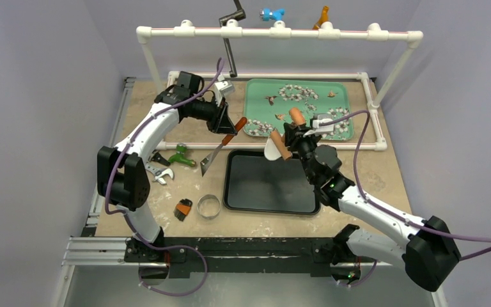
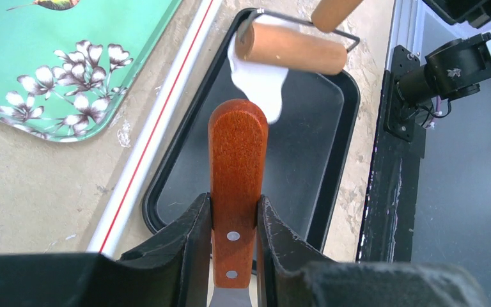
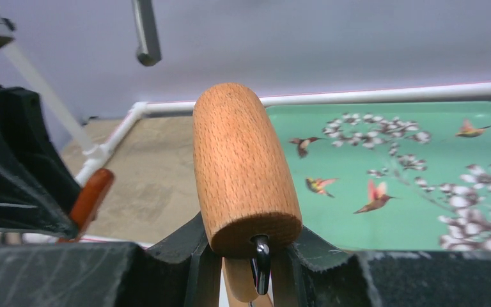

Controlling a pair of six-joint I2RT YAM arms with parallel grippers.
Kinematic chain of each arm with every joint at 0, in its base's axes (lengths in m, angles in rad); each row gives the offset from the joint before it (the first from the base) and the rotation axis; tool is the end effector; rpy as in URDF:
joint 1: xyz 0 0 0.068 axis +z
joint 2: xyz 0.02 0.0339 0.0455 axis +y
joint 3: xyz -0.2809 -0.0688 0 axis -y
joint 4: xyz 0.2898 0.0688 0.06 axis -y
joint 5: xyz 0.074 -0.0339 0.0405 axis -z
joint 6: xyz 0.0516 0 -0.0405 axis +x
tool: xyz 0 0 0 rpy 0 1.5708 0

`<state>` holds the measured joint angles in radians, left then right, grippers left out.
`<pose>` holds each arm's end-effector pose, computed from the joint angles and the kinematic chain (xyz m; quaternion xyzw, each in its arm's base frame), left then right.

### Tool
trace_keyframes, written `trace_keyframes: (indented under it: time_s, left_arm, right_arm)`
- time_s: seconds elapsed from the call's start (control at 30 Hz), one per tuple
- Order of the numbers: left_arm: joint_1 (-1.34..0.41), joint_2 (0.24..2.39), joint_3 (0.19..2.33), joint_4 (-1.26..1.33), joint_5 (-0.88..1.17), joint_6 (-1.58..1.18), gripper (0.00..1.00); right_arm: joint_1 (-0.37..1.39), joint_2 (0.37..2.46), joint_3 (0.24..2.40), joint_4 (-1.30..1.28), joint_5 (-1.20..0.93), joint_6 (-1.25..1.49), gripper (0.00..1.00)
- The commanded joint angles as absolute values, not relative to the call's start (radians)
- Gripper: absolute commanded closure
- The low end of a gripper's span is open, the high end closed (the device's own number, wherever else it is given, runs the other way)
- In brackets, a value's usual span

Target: Roll out the dumpling wrappers from the dough

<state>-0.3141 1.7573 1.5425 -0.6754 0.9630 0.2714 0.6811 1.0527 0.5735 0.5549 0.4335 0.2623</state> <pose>0.3988 -0.1741 0.3060 0.3891 0.7553 -0.4428 0.2864 0.2360 0.1634 0.2863 0.0163 0.6822 0.1952 0.7044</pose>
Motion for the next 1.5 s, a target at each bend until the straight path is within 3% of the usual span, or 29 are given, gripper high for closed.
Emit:
trace_keyframes:
  time_s: [0.0,0.27,0.33,0.43,0.57,0.93,1.2,1.47]
  left_arm:
    - [-0.297,1.713,1.585,-0.663,1.012,0.257,1.00]
    - [-0.287,1.715,1.587,-0.663,1.012,0.255,1.00]
    - [-0.285,1.717,1.592,-0.664,1.013,0.254,1.00]
    - [-0.282,1.725,1.600,-0.666,1.016,0.249,1.00]
    - [-0.281,1.722,1.601,-0.667,1.020,0.249,1.00]
    - [-0.272,1.712,1.594,-0.666,1.029,0.244,1.00]
    - [-0.270,1.706,1.588,-0.661,1.035,0.246,1.00]
    - [-0.268,1.707,1.596,-0.660,1.040,0.239,1.00]
  right_arm:
    - [0.697,1.081,0.533,0.644,0.609,0.056,1.00]
    - [0.707,1.102,0.581,0.582,0.881,-0.134,1.00]
    - [0.710,1.097,0.593,0.533,0.789,-0.085,1.00]
    - [0.710,1.082,0.632,0.421,0.491,0.050,1.00]
    - [0.716,1.113,0.659,0.352,0.332,0.176,1.00]
    - [0.839,1.261,0.625,0.498,0.187,0.329,1.00]
    - [0.730,1.137,0.639,0.481,0.006,0.463,1.00]
    - [0.685,1.140,0.634,0.443,-0.116,0.545,1.00]
